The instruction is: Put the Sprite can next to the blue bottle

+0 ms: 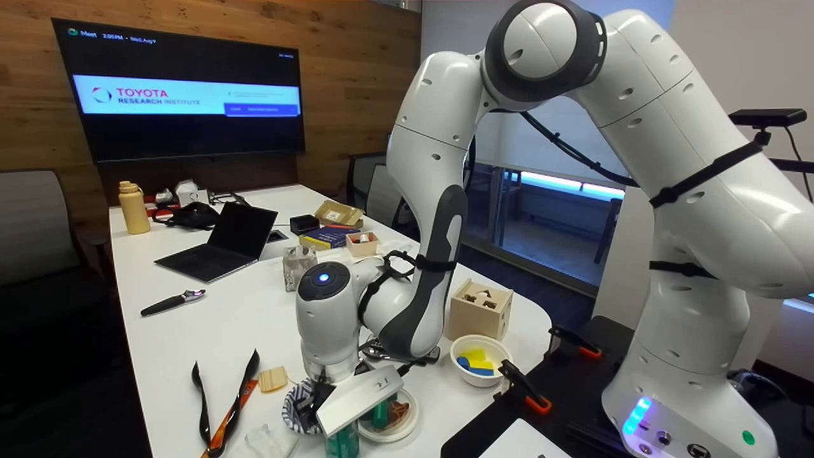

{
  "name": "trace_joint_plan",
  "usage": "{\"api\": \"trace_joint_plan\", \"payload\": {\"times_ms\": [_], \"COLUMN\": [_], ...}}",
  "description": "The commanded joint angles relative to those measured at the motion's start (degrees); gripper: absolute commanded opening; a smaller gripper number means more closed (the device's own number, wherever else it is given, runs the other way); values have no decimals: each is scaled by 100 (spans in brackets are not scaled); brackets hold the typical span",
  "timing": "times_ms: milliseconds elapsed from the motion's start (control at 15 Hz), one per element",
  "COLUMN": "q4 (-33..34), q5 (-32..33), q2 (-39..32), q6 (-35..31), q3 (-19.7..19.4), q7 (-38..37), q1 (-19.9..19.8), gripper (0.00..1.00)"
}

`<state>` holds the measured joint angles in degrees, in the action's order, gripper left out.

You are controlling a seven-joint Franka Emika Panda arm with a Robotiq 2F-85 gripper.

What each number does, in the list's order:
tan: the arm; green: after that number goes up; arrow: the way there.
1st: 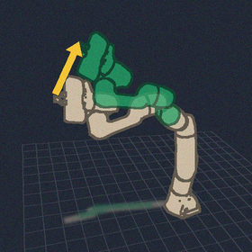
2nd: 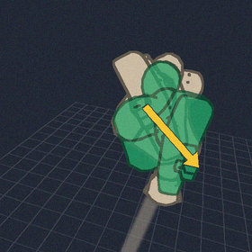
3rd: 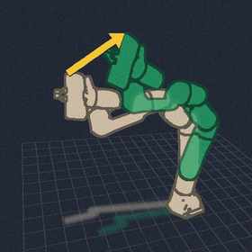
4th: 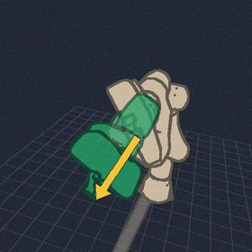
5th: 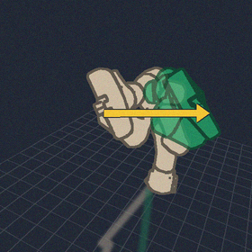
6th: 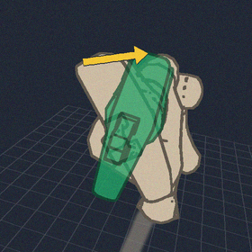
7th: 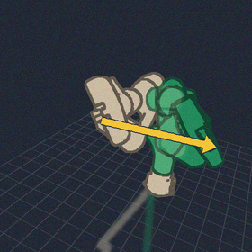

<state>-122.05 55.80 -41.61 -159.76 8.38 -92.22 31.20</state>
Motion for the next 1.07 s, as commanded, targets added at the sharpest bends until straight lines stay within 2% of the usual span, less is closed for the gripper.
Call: {"api": "trace_joint_plan", "payload": {"times_ms": [0, 133, 467, 733, 1000], "q4": [-72, -91, 139, 792, 1487], "q5": [-350, -669, -2078, -2810, -2842], "q2": [98, 199, 550, 540, 258], "q6": [-77, -19, 251, 272, 304], "q3": [-2, 77, 147, -428, -1165], "q7": [305, 639, 2068, 2659, 2485], "q1": [-53, -193, -496, -136, 395], "gripper": [43, 35, 34, 34, 34]}}
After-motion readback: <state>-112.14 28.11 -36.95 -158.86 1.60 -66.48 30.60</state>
